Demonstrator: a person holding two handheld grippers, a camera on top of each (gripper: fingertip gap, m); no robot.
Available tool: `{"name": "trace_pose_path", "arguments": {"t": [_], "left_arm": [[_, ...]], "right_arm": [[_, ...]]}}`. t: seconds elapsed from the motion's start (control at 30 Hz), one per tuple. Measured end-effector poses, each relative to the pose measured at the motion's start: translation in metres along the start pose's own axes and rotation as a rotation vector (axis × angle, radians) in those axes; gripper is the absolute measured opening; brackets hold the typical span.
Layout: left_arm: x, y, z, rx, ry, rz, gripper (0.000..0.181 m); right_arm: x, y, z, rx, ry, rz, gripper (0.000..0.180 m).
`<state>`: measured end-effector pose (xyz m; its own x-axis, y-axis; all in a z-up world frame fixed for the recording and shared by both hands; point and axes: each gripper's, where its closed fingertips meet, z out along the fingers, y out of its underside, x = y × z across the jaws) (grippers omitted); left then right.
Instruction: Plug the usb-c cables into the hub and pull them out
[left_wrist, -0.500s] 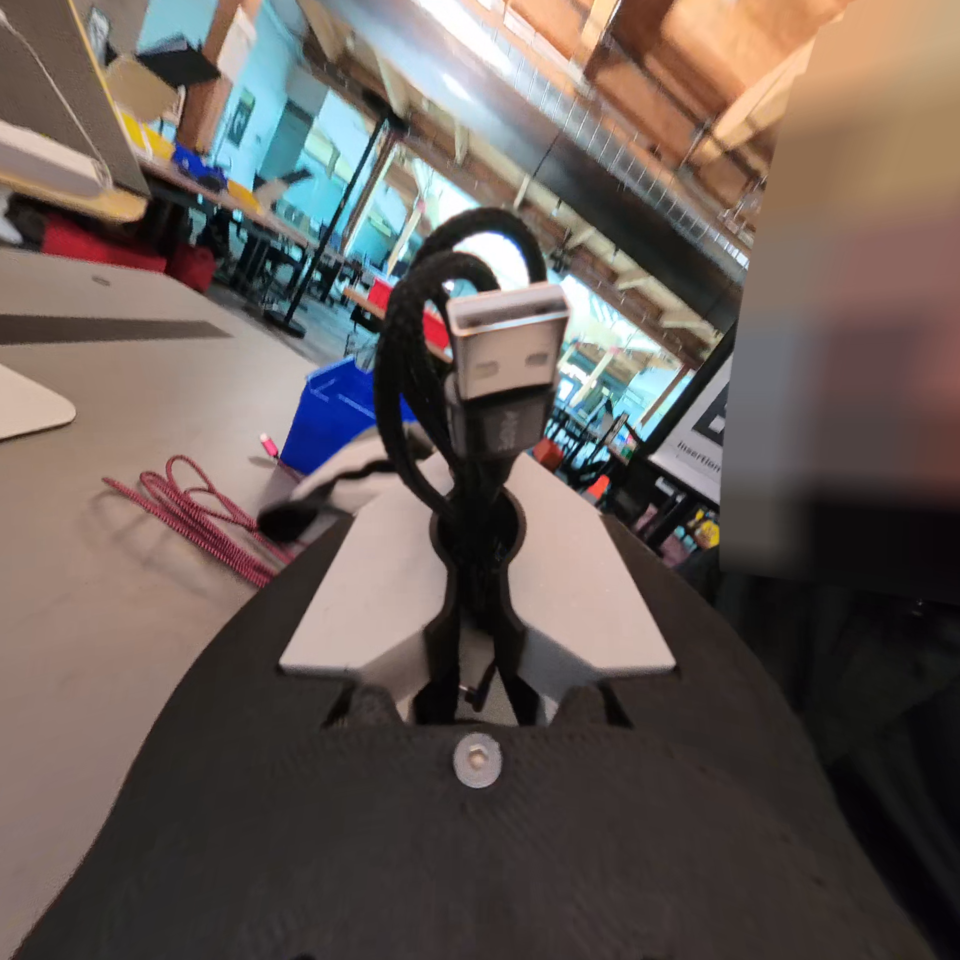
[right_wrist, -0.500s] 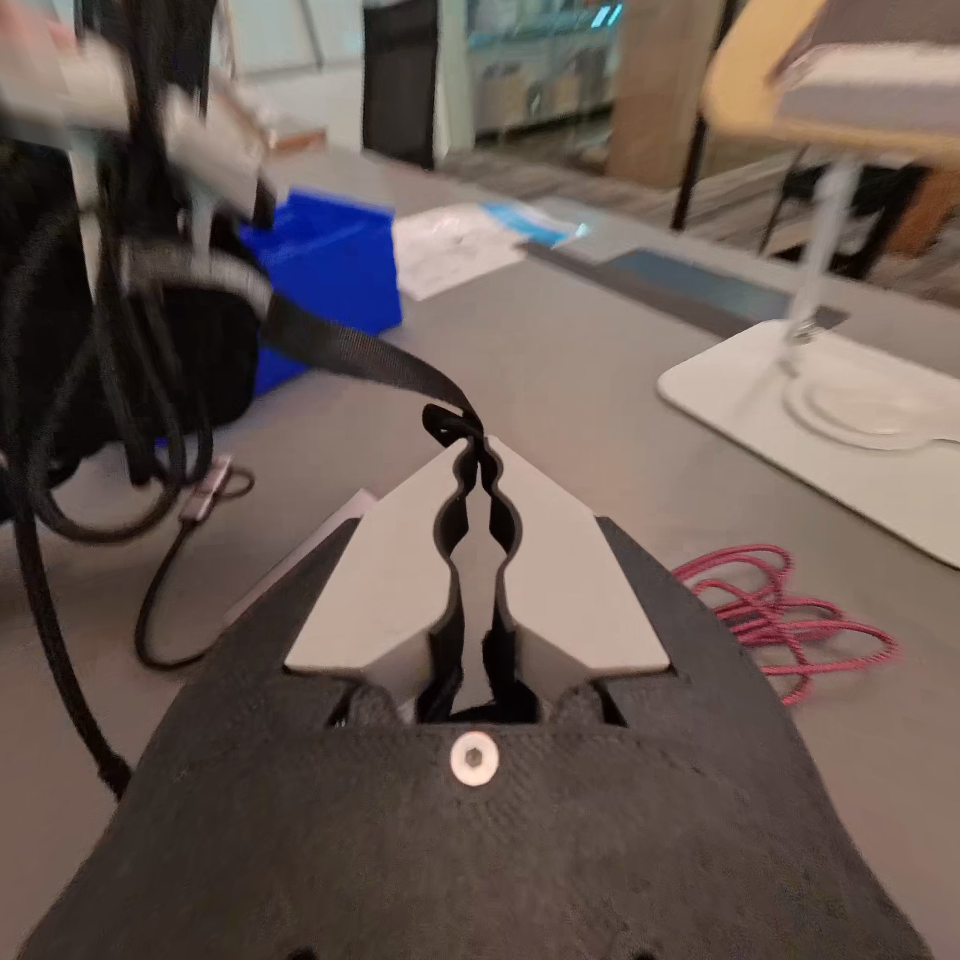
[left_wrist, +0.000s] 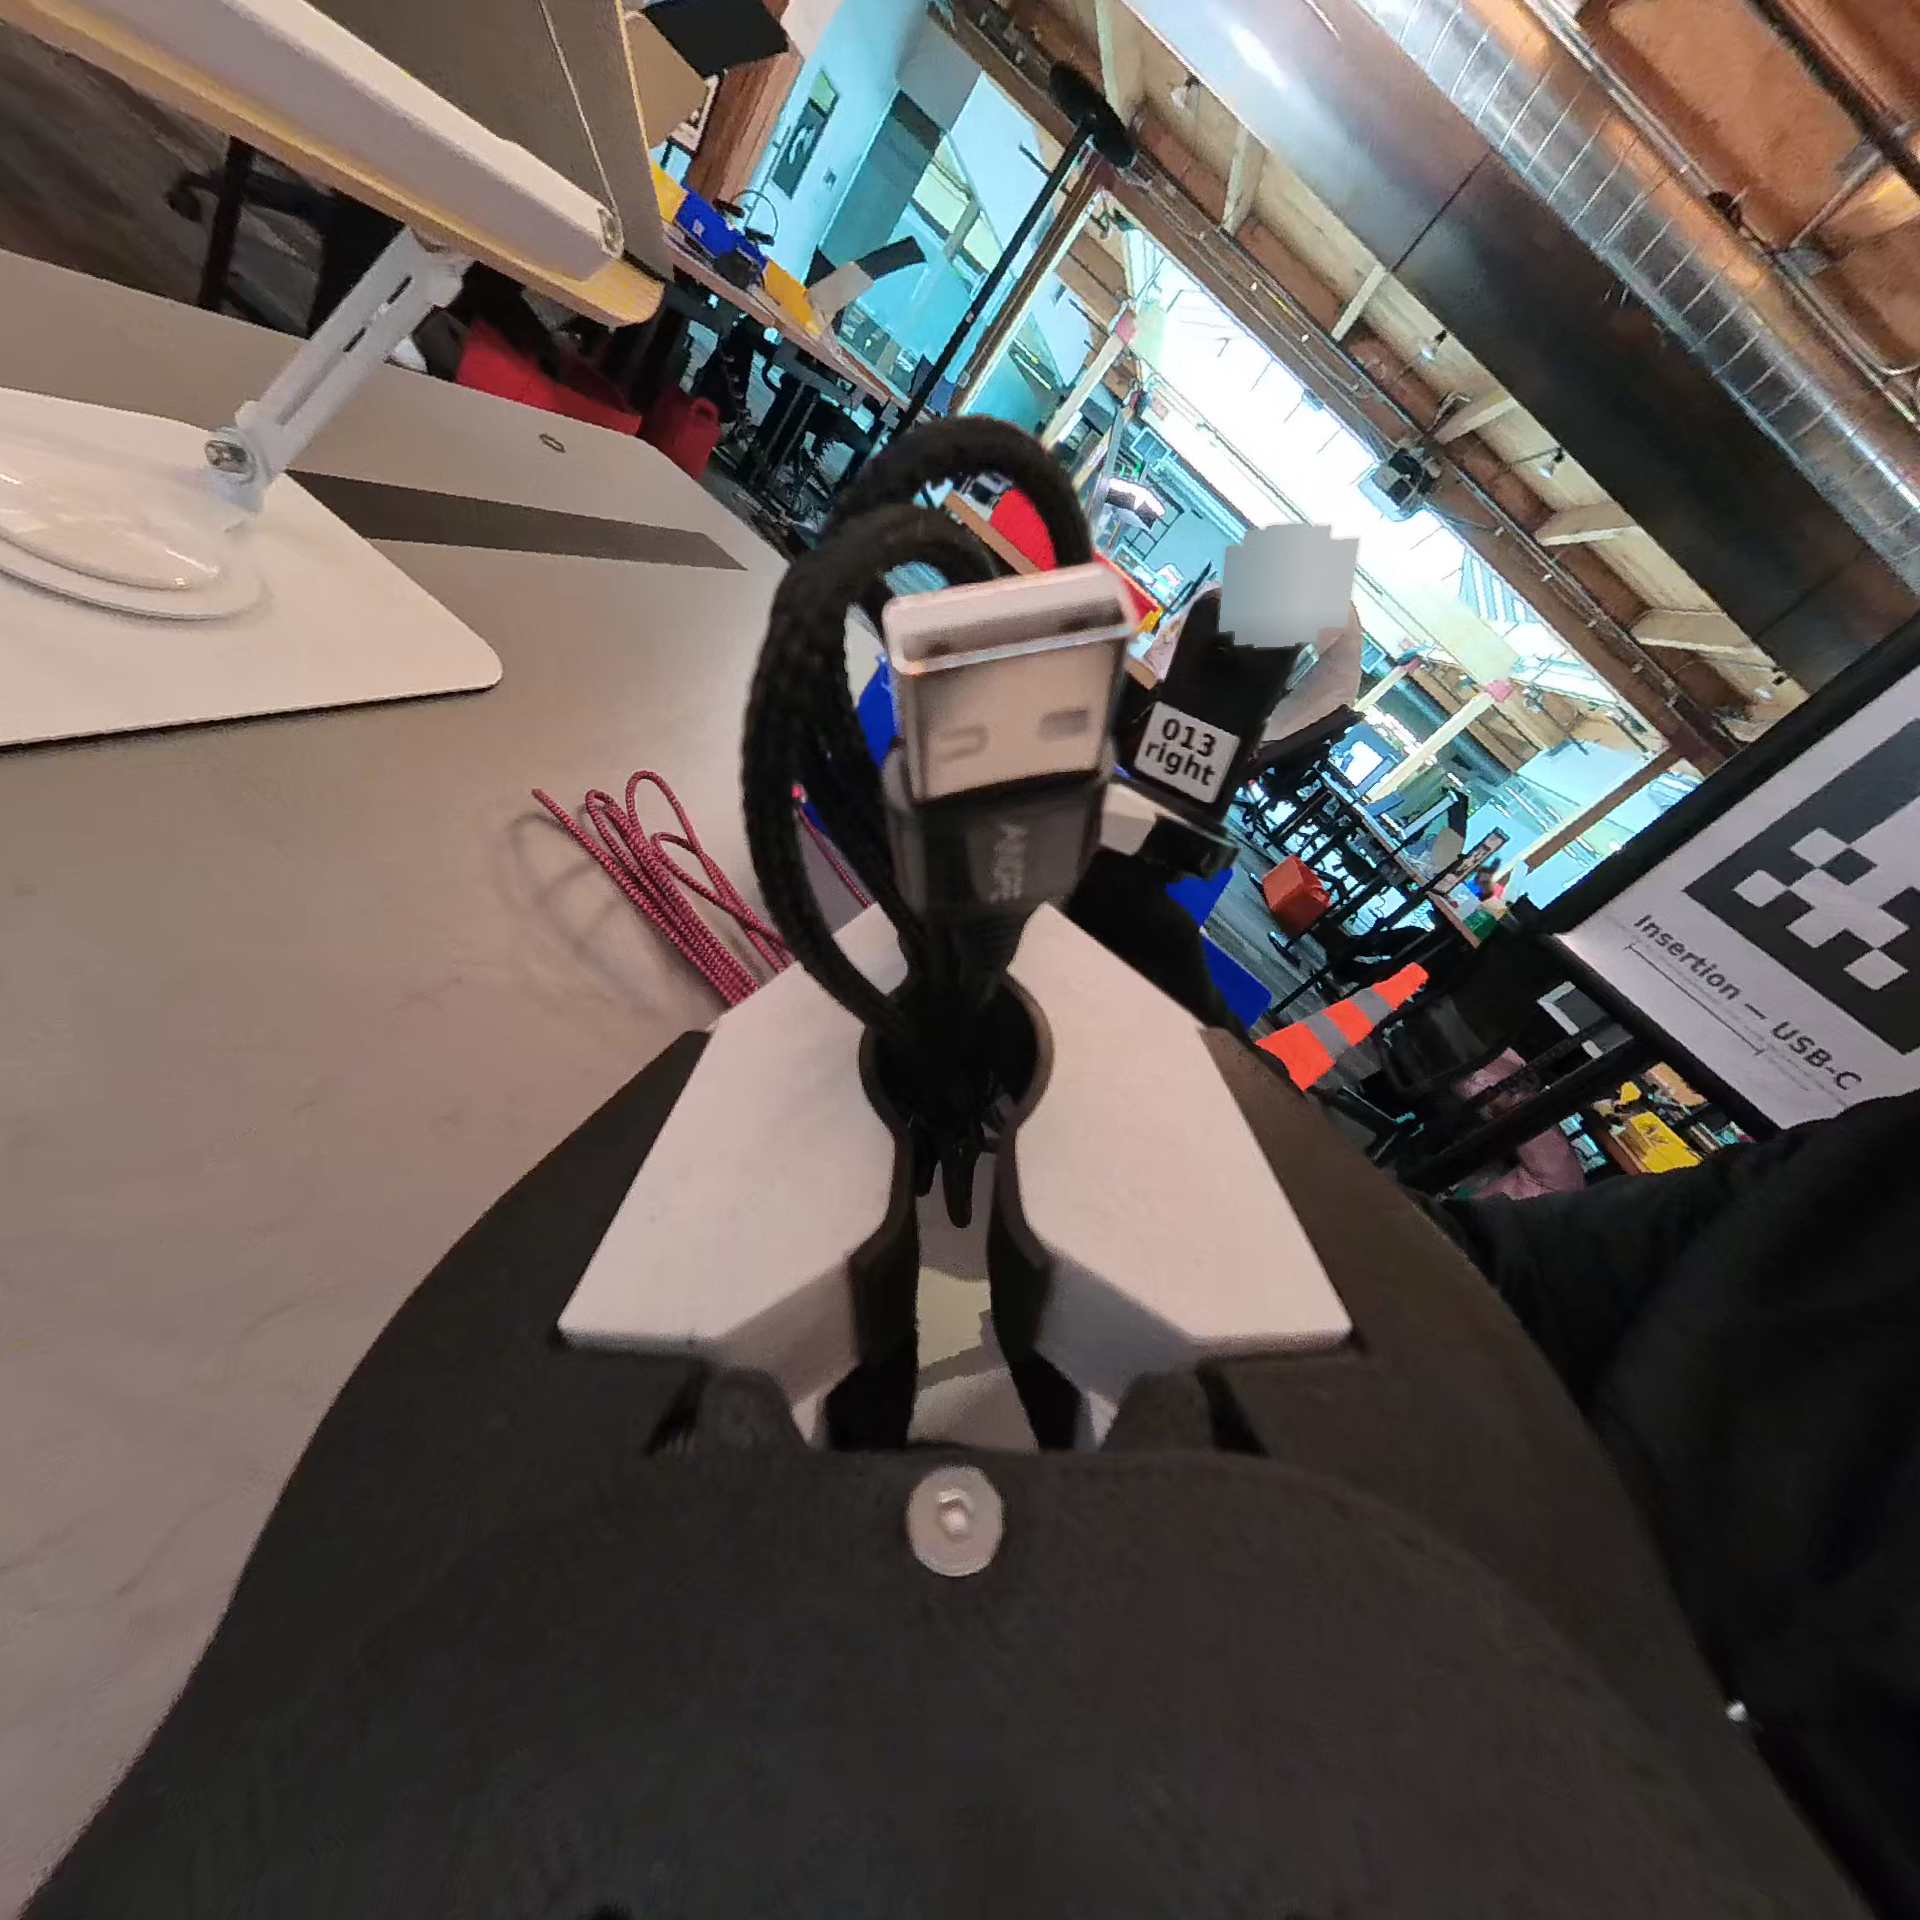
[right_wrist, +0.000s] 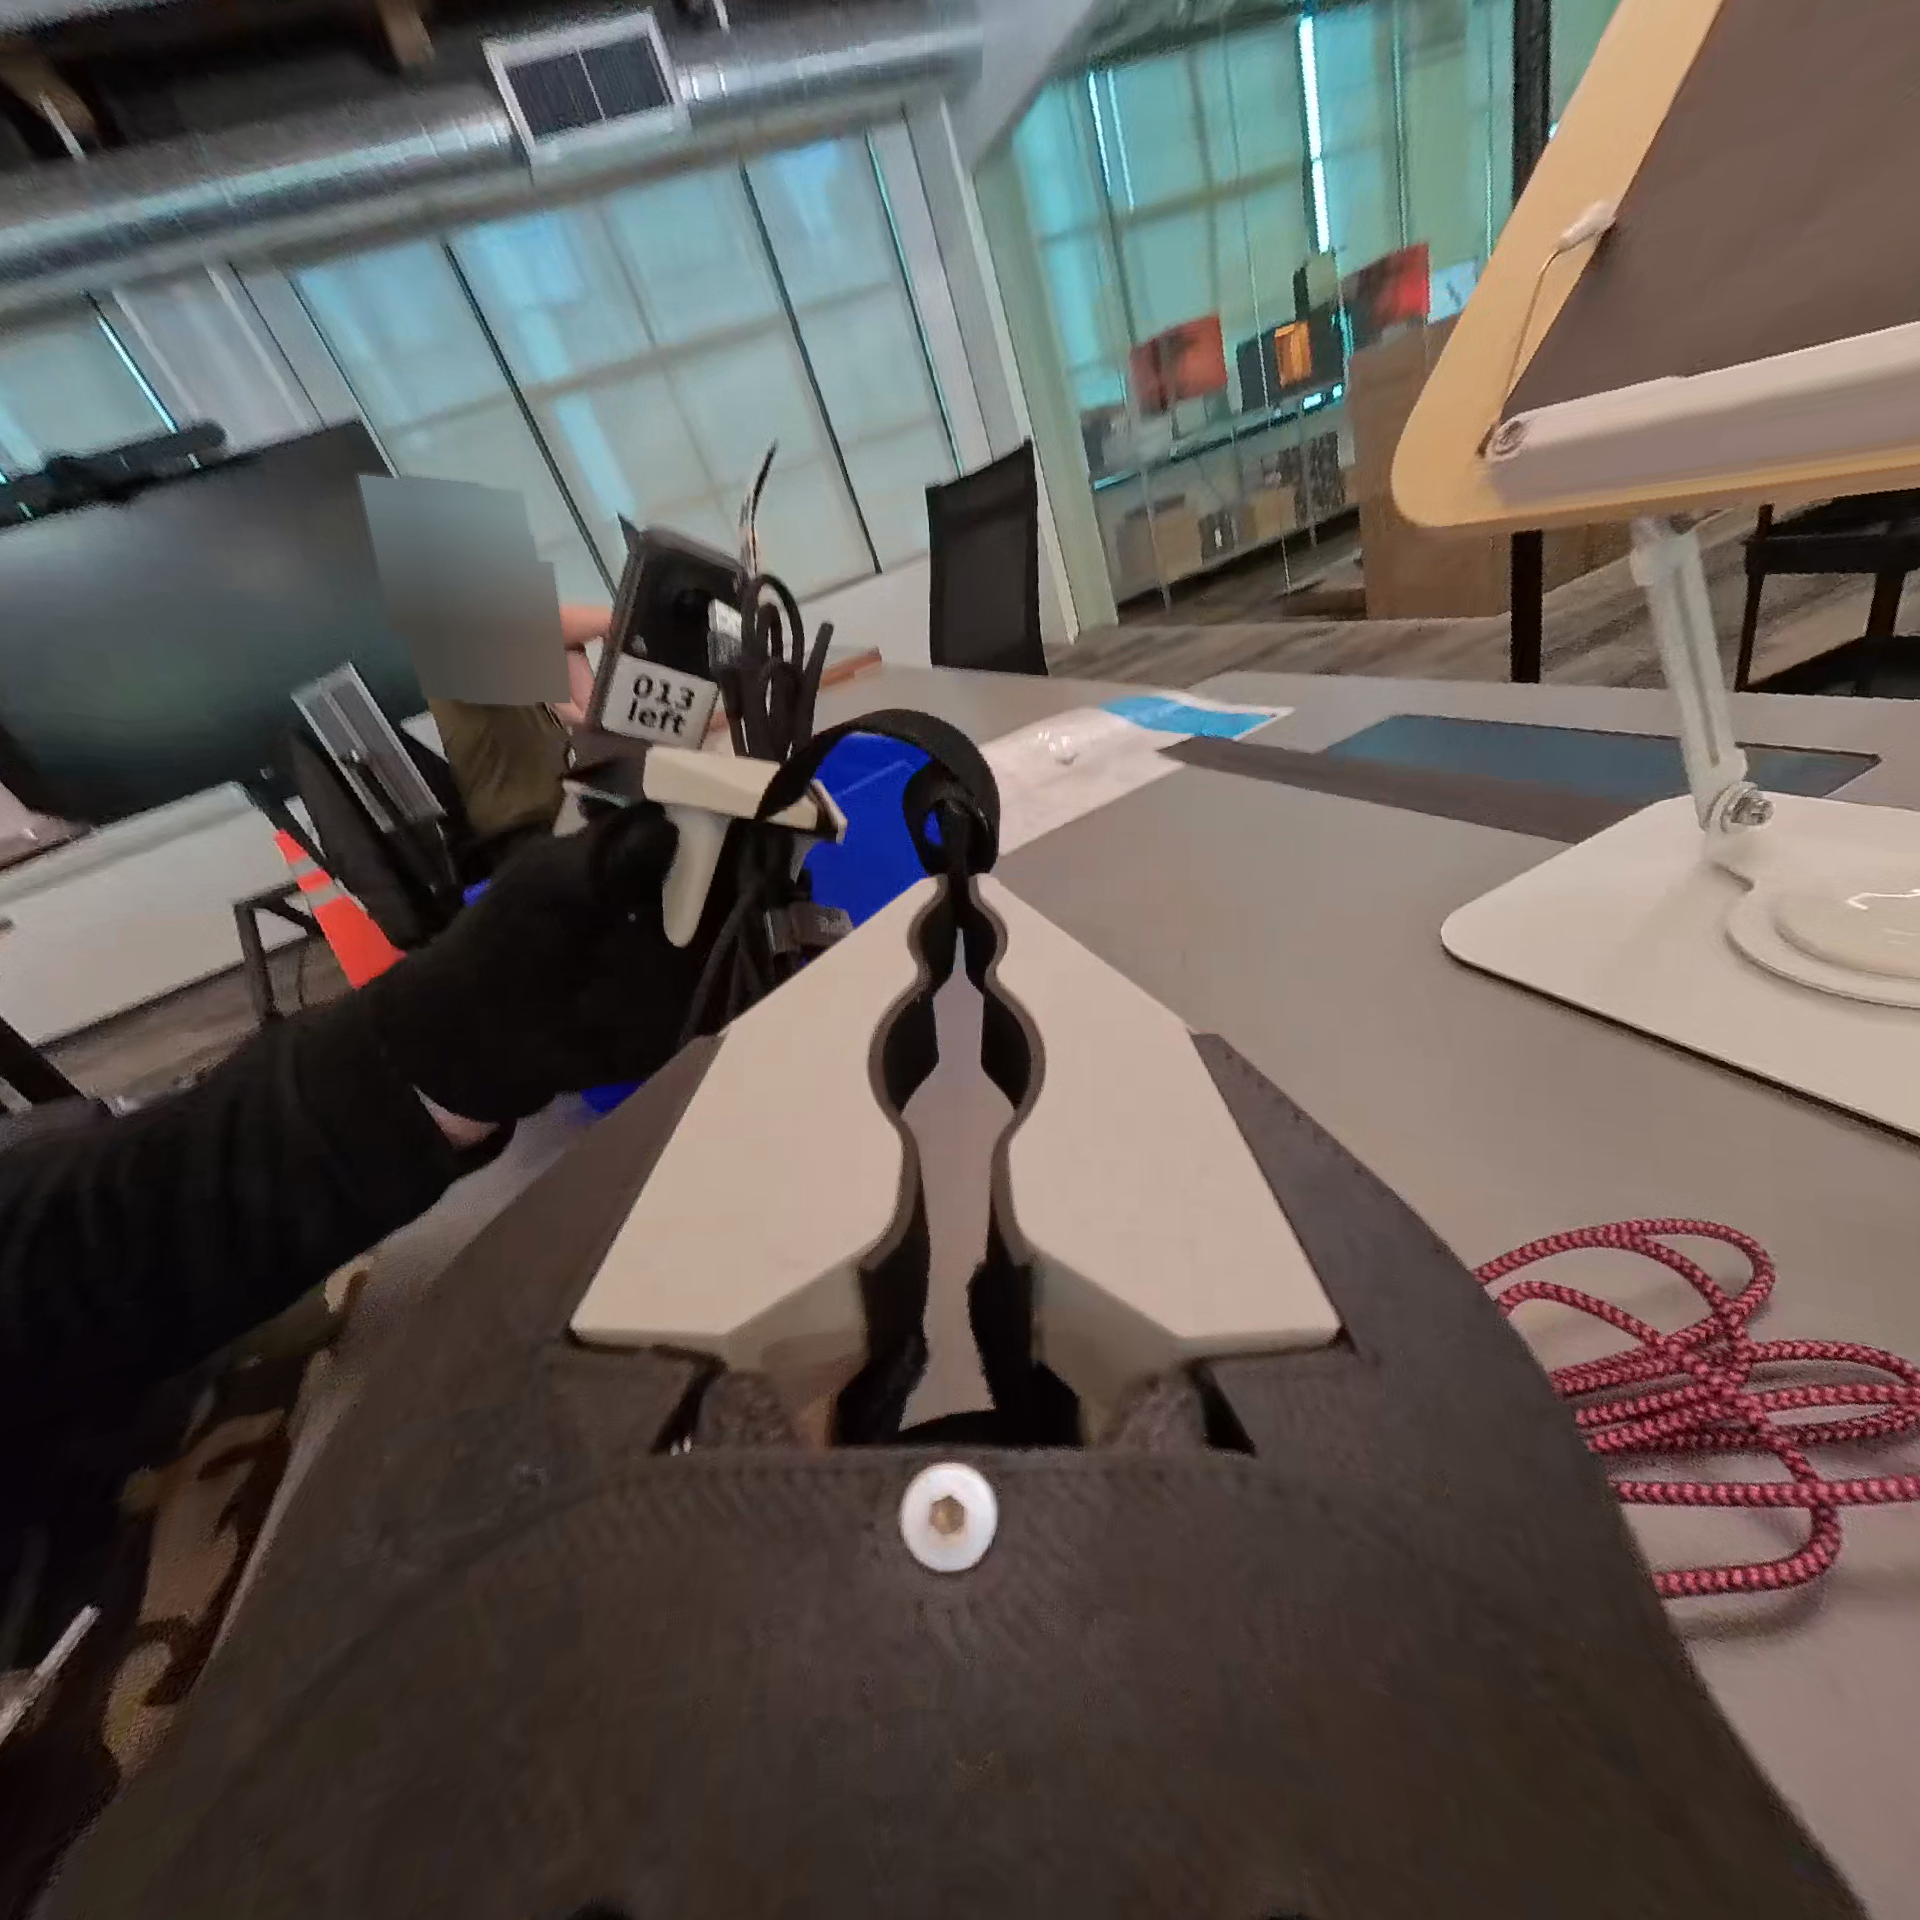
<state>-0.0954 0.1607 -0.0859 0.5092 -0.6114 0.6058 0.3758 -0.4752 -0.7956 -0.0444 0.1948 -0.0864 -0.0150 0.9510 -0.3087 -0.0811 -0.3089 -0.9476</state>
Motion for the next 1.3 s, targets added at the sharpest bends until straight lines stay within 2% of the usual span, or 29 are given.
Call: {"name": "trace_pose_path", "arguments": {"t": [0.2,0.37,0.57,0.77,0.87,0.97,1.07,1.17,1.3], "left_arm": [[-0.002,-0.009,-0.010,0.057,-0.005,-0.001,0.001],[-0.001,-0.009,-0.013,0.060,0.000,-0.002,0.001],[-0.001,-0.006,-0.012,0.050,0.003,0.001,0.001],[-0.001,-0.004,-0.009,0.053,0.013,-0.011,0.001],[-0.001,0.000,-0.005,0.046,0.023,-0.017,0.001],[0.003,0.003,0.000,0.042,0.052,-0.016,0.001],[0.009,0.005,0.003,0.043,0.093,-0.017,0.001],[0.009,0.009,0.008,0.029,0.095,-0.018,0.001],[0.013,0.015,0.014,0.018,0.116,-0.015,0.002]], "right_arm": [[0.008,0.017,0.006,-0.079,0.022,0.041,0.000],[0.023,0.056,0.015,-0.269,0.102,0.040,0.000],[0.032,0.085,0.024,-0.409,0.169,0.015,0.041],[0.027,0.069,0.023,-0.327,0.133,0.043,0.053],[0.013,0.054,0.023,-0.255,0.057,0.027,0.038],[0.000,0.050,0.026,-0.229,-0.015,0.035,0.031],[-0.017,0.046,0.025,-0.204,-0.107,0.010,0.001],[-0.039,0.038,0.027,-0.161,-0.232,0.043,0.010],[-0.044,0.048,0.031,-0.211,-0.236,0.000,0.016]]}}
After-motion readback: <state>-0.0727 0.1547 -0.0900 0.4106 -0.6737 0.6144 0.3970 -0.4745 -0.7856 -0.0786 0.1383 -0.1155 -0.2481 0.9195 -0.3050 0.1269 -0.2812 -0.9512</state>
